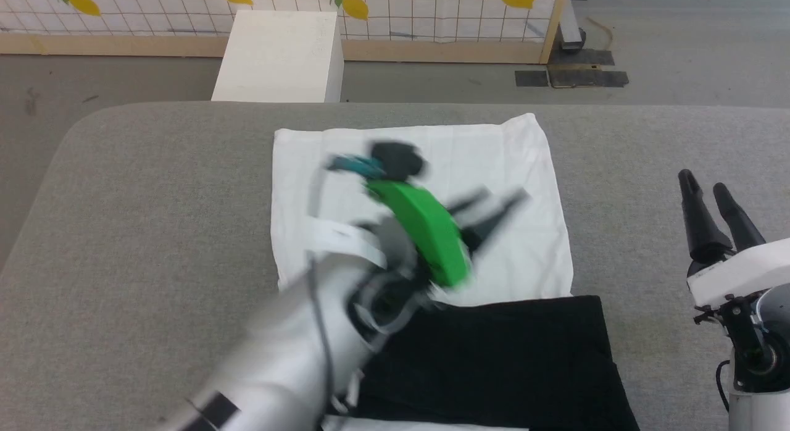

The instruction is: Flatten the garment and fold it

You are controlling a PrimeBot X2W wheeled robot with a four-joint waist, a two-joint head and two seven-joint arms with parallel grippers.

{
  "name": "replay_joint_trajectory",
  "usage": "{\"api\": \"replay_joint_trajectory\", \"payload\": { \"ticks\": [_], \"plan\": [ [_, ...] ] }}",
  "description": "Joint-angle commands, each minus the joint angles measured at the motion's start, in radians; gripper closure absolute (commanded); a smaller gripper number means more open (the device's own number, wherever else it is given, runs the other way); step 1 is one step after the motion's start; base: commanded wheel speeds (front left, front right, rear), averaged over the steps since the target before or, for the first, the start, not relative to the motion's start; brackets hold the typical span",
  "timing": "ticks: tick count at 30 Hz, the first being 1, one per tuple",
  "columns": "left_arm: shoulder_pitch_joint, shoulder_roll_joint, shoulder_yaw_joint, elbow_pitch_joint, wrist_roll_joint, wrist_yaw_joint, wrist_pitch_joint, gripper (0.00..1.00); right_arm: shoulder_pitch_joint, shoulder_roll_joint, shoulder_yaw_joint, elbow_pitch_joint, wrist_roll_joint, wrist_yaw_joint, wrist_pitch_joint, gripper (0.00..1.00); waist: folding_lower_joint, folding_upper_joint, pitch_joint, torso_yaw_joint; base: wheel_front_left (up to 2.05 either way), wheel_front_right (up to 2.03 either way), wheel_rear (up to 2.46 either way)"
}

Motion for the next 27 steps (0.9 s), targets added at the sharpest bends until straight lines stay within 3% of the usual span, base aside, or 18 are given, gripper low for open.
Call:
{"api": "replay_joint_trajectory", "payload": {
  "ticks": [1,10,14,19,27],
  "plan": [
    [-0.025,0.045,0.048,0.016,0.023,0.013,-0.059,0.0,0.002,0.0,0.005,0.0,0.006,-0.001,0.0,0.0,0.0001,-0.0001,-0.004,0.006,0.0,0.0,0.0],
    [-0.002,0.296,0.229,0.045,0.176,0.073,-0.392,0.0,0.013,0.0,0.001,-0.012,-0.014,-0.001,0.028,0.0,0.0001,-0.0001,0.015,0.028,0.0,0.0,0.0],
    [0.063,0.373,0.291,0.016,0.262,0.099,-0.449,0.0,-0.003,0.0,0.001,-0.011,-0.036,-0.001,0.06,0.0,0.0001,-0.0001,0.052,0.034,0.0,0.0,0.0],
    [0.171,0.382,0.455,-0.105,0.372,0.106,-0.455,0.0,-0.095,0.0,0.007,0.004,-0.105,-0.001,0.154,0.0,0.0001,-0.0001,0.132,0.04,0.0,0.0,0.0],
    [0.259,0.294,0.661,-0.229,0.474,0.051,-0.456,0.0,-0.425,0.0,0.001,0.077,-0.35,-0.001,0.379,0.0,0.0001,-0.0001,0.305,0.083,0.0,0.0,0.0]
  ]
}}
